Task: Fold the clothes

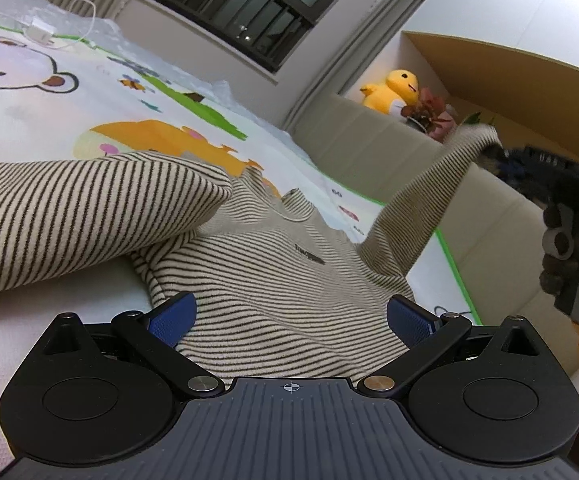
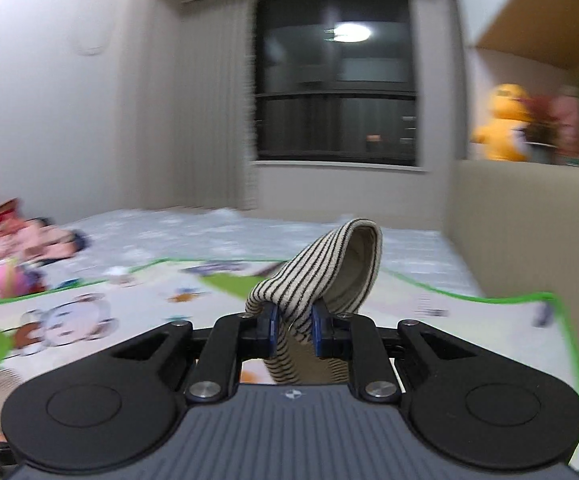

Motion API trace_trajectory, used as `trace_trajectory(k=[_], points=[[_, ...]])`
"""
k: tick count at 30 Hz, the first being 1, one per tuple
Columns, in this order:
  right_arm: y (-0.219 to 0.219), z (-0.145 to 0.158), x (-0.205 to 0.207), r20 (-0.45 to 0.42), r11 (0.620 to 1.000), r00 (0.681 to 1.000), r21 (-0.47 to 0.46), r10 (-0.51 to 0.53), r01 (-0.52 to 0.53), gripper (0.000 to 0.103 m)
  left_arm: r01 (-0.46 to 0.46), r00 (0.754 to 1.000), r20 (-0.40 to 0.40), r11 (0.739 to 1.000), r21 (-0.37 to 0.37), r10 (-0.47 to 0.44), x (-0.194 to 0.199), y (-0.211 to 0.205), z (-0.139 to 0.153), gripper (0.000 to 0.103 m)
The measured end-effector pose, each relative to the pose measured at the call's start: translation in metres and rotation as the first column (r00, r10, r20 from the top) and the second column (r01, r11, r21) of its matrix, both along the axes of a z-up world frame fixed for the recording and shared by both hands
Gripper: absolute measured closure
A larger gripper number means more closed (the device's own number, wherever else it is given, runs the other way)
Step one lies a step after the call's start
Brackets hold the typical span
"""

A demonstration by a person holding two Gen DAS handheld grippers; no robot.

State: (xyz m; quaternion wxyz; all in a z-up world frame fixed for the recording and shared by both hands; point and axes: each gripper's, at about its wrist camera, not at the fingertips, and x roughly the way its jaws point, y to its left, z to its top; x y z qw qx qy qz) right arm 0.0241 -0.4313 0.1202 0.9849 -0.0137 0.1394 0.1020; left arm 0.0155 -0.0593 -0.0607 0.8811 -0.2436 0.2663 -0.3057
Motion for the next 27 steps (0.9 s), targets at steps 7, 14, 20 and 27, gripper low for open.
trace_trajectory(k=[7,14,20,27], points=[[0.075,-0.008,0.001,-0.074,0.980,0.979,-0.046,0.190,-0.193,0.085,0.001,1.000,0.005,1.000,-0.024,-0.001,-0.001,0.003,-0.002,0.000],[0.080,-0.012,0.008,-0.098,0.972,0.967,0.013,0.236,-0.236,0.054,0.006,1.000,0.006,0.999,-0.047,-0.006,0.000,0.006,-0.003,0.000],[0.063,-0.028,0.024,-0.125,0.983,0.975,0.042,0.184,-0.180,0.052,0.007,1.000,0.007,0.998,-0.057,-0.007,0.001,0.007,-0.003,0.000],[0.036,-0.111,0.059,-0.333,0.999,0.943,0.033,0.020,-0.009,0.052,0.008,1.000,0.004,0.999,-0.054,-0.008,0.001,0.007,-0.003,0.000]])
